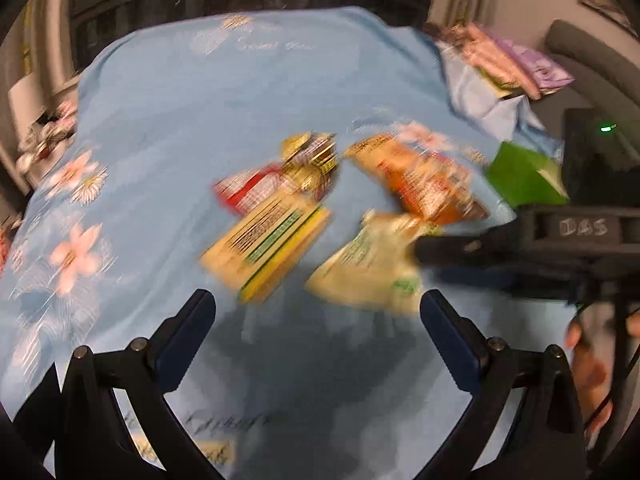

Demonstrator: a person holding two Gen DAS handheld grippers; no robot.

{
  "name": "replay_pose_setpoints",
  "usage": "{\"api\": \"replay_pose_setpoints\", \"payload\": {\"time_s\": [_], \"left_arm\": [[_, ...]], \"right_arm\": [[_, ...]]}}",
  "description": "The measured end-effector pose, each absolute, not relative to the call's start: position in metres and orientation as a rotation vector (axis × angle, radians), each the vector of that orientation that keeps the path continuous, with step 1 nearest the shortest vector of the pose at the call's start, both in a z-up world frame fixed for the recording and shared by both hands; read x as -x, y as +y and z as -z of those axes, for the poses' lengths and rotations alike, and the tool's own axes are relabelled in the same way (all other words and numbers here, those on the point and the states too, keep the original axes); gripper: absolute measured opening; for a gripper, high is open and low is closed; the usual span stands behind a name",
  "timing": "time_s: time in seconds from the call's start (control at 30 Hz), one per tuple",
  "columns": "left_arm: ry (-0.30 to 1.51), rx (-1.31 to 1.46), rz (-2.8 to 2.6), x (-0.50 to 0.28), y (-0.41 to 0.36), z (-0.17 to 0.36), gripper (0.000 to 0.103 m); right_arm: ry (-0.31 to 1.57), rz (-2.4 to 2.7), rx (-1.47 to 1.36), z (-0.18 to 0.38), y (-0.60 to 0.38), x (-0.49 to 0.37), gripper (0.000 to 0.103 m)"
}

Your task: Organize snacks

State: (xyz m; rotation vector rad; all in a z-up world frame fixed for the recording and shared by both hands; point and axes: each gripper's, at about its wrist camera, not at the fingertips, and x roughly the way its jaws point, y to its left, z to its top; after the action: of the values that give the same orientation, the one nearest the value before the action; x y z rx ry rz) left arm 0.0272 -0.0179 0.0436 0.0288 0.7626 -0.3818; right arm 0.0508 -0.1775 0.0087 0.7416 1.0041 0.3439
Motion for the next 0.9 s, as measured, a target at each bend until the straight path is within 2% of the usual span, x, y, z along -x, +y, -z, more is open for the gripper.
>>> {"api": "replay_pose_setpoints", "payload": {"time_s": [0.23,0.37,0.53,0.7,0.73,0.8,0.83,0.9], "left_arm": [[0.802,-0.096,0.486,-0.042,-0.049,-0.021,0.102],[0.932,-0.069,0.472,-0.056,-0.055,-0.001,0.099],[0.910,0.034,0.449,-0.058,-0.039,-0.007,0.091],[0.896,0.149,0.425,-0.057,-0.031,-0.009,0.090],[0.895,0.129,0.415,-0.056,-0.035,-0.009,0.087],[0.891,0.094,0.422,-0.053,-0.042,-0.010,0.069],[0.890,0.091,0.423,-0.054,-0.043,-0.011,0.060],[0.883,0.090,0.409,-0.052,-0.041,-0.011,0.057]], "right_arm": [[1.014,-0.321,-0.854,0.007,-0.186,-0.071,0.053],[1.014,-0.338,-0.911,0.015,-0.185,-0.076,0.053],[0.987,-0.337,-0.895,0.016,-0.180,-0.080,0.053],[0.985,-0.336,-0.908,0.017,-0.180,-0.080,0.053],[0.985,-0.336,-0.908,0.017,-0.180,-0.079,0.053],[0.975,-0.338,-0.900,0.017,-0.180,-0.079,0.048],[0.973,-0.339,-0.888,0.017,-0.179,-0.080,0.041],[0.969,-0.326,-0.861,0.018,-0.177,-0.080,0.035]]}}
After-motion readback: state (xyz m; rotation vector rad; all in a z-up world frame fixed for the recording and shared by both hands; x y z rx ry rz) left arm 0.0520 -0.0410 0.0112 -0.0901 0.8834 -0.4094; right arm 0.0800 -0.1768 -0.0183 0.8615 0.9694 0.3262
